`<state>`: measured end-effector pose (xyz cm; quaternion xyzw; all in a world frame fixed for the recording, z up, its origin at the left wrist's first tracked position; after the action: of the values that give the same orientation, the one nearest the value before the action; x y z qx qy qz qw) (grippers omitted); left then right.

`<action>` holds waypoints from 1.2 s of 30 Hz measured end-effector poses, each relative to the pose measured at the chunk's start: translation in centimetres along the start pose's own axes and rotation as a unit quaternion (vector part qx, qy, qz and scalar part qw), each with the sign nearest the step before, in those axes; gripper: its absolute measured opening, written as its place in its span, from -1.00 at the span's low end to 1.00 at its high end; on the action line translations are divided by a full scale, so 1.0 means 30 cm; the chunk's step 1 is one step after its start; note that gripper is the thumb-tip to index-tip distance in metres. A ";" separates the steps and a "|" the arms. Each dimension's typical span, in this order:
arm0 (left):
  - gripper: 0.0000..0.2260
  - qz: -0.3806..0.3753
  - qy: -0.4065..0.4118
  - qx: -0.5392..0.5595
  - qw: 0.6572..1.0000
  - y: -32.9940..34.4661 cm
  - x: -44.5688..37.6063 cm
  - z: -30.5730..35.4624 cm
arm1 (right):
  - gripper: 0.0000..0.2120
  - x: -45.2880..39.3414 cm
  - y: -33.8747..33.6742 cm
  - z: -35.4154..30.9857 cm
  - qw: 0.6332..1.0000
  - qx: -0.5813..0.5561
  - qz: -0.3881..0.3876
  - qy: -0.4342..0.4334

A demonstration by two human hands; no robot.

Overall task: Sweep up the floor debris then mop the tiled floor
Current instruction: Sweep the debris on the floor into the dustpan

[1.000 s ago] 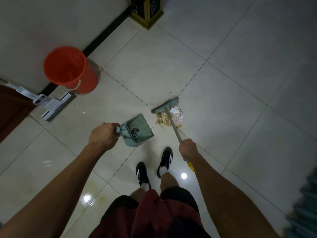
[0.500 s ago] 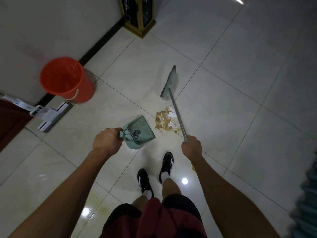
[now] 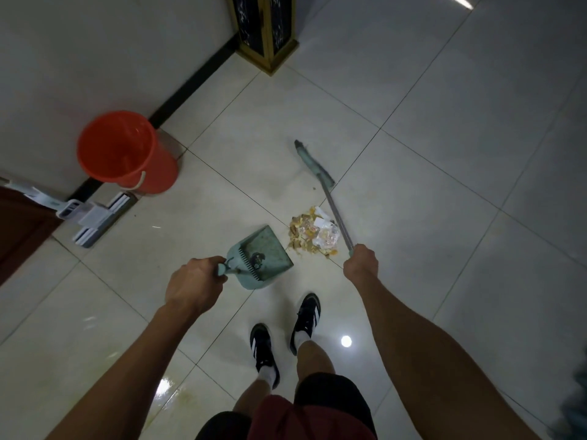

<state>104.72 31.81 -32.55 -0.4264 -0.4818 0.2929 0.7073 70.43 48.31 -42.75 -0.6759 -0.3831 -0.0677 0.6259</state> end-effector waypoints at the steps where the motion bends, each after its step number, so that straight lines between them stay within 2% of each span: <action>1: -0.83 -0.002 -0.002 0.002 1.000 0.001 -0.001 0.003 | -0.68 -0.004 0.002 0.005 1.000 0.010 -0.008 0.004; 5: -0.85 -0.010 0.003 0.003 1.000 0.006 0.002 0.022 | -0.66 0.020 0.031 0.035 0.996 0.053 -0.064 0.009; 10: -0.87 -0.012 0.019 -0.010 1.000 0.004 0.021 0.036 | -0.63 0.115 0.082 0.099 0.992 0.012 -0.127 0.021; 20: -0.89 -0.008 0.028 -0.011 0.999 0.021 0.075 0.009 | -0.58 0.304 0.105 0.263 0.996 0.019 -0.081 0.010; 29: -0.90 0.009 0.019 -0.009 1.000 0.022 0.042 -0.012 | -0.64 0.297 0.093 0.358 0.998 0.023 -0.045 0.042; 32: -0.89 0.014 0.019 -0.010 1.000 0.030 0.033 -0.007 | -0.71 0.292 0.127 0.394 0.995 0.039 -0.083 0.038; 36: -0.87 0.005 0.012 -0.001 1.000 0.060 0.023 -0.012 | -0.69 0.312 0.170 0.423 0.989 0.068 -0.126 0.027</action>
<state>105.31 33.10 -33.92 -0.4329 -0.4713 0.2905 0.7114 75.12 64.16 -44.08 -0.5757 -0.4525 -0.1379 0.6670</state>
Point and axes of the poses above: each hand's wrist, its own x-axis away from the middle knuckle, its own y-axis out of the palm, z = x × y, the point moved 10 cm from there along -x, towards the middle knuckle, and after that the axes turned 4 degrees about z, right-handed, at the moved point
